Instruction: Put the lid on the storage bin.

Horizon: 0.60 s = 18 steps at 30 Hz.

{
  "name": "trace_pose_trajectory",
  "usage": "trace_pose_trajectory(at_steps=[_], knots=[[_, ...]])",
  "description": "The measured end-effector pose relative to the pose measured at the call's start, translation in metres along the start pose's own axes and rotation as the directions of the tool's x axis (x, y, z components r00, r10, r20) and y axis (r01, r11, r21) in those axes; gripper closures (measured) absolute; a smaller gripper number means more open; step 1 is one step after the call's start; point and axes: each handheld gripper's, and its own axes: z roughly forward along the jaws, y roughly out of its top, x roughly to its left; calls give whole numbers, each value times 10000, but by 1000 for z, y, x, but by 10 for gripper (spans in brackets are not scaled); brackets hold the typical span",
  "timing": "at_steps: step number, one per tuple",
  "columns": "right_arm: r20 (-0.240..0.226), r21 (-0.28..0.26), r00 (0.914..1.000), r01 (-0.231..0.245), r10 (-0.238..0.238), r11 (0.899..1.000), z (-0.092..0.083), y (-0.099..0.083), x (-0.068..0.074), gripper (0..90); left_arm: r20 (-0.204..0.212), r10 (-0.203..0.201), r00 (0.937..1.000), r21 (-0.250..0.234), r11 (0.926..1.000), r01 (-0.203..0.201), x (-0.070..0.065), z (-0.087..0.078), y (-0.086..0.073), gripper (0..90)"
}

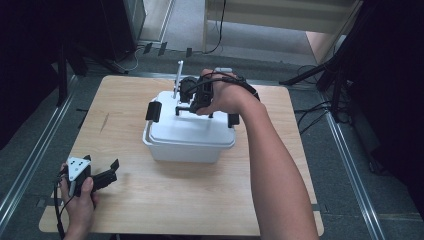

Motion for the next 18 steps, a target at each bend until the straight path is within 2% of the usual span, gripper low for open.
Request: trace_pose_trajectory(at_steps=[3,10,11,14,18], knots=[[23,-10,9999,111,-111,9999,2,3,0,860,4,-1,10000,0,10000,1,0,0,0,55],[-17,32,10000,-84,84,10000,5,11,0,860,28,-2,10000,-13,10000,2,0,0,0,55],[-53,-47,10000,71,-71,10000,7,12,-1,860,37,5,10000,-6,10000,-5,0,0,0,55],[-93,75,9999,-52,53,10000,9,13,-1,860,26,2,10000,-22,10000,-2,0,0,0,55],[-143,29,9999,26,-26,10000,12,16,-1,860,33,-3,10000,-14,10000,3,0,0,0,55]])
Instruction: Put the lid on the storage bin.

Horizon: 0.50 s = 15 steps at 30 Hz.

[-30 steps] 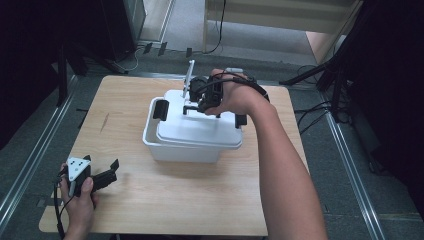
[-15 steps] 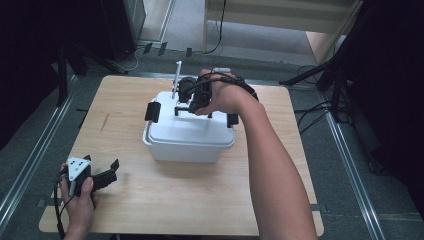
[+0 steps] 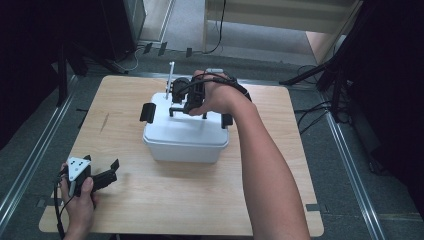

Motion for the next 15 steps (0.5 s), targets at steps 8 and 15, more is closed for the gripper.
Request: trace_pose_trajectory(at_steps=[8,15], knots=[[-58,91,10000,33,-33,10000,6,6,-1,859,27,-12,10000,5,10000,12,0,0,0,56],[-61,133,10000,19,-18,9999,8,8,1,860,27,18,10000,-3,10000,-18,0,0,0,55]])
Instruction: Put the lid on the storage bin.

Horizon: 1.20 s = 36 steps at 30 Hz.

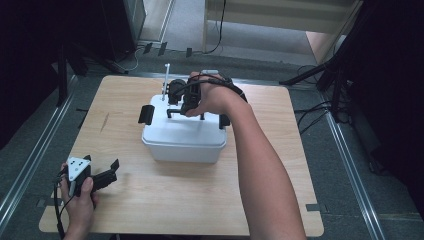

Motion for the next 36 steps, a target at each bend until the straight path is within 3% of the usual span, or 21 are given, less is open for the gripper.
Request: trace_pose_trajectory(at_steps=[7,10,12,13,14,15,16,17,18,20,21,26,36], knots=[[-24,-125,9999,112,-113,9999,0,-1,3,831,4,-53,10000,1,10000,53,0,0,0,56],[-322,-454,9995,-62,47,9990,-3,-4,4,688,-17,-29,10000,15,10000,29,0,0,0,55],[-235,-513,9995,201,-214,9985,-4,-5,5,585,-21,-38,10000,-3,10000,38,0,0,0,55],[-218,-581,9996,137,-149,9982,-6,-5,7,472,-12,-52,10000,-19,10000,52,0,0,0,55],[-218,-581,9996,137,-149,9982,-6,-5,7,472,-12,-52,10000,-19,10000,52,0,0,0,55],[-111,-661,9999,-15,7,9978,-9,-6,9,339,-26,-44,10000,-4,10000,44,0,0,0,55],[-111,-661,9999,-15,7,9978,-9,-6,9,339,-30,-47,10000,-11,10000,47,0,0,0,55],[-140,-697,9999,-88,79,9975,-10,-6,8,279,-39,-39,10000,-12,10000,39,-1,0,0,55],[-134,-649,9991,-403,395,9971,-11,-7,9,151,-45,-40,10000,-24,10000,40,-1,0,0,55],[-257,-618,9966,-793,778,9949,-11,-8,8,63,-32,-40,10000,-22,10000,40,0,0,0,56],[-282,-568,9977,-631,615,9964,-12,-11,9,0,-35,-53,10000,-21,10000,53,0,0,0,55],[-604,-740,9943,-923,879,9930,-13,-19,9,0,-46,-72,10000,-34,10000,72,-1,0,0,55],[-388,-734,9929,-1146,1120,9907,-13,-38,10,0,-58,-19,10000,-42,10000,19,-1,0,0,55]])
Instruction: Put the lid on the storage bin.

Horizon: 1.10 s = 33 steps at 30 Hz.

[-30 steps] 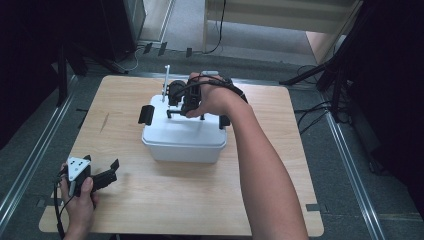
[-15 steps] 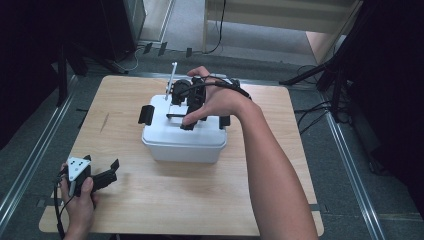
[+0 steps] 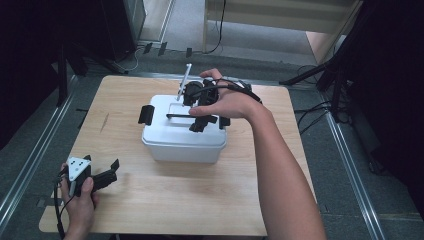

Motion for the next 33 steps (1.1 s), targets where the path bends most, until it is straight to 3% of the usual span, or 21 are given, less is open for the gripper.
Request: trace_pose_trajectory(at_steps=[11,21,33], knots=[[598,67,9979,-242,238,9997,-10,-22,0,0,-20,22,10000,2,10000,-22,0,0,0,55],[745,65,9962,-449,443,9990,-17,-43,0,0,-14,63,10000,-27,10000,-63,-1,0,0,55],[916,112,9927,-798,785,9967,-19,-81,0,0,-8,123,9999,-15,9999,-123,-1,0,0,55]])
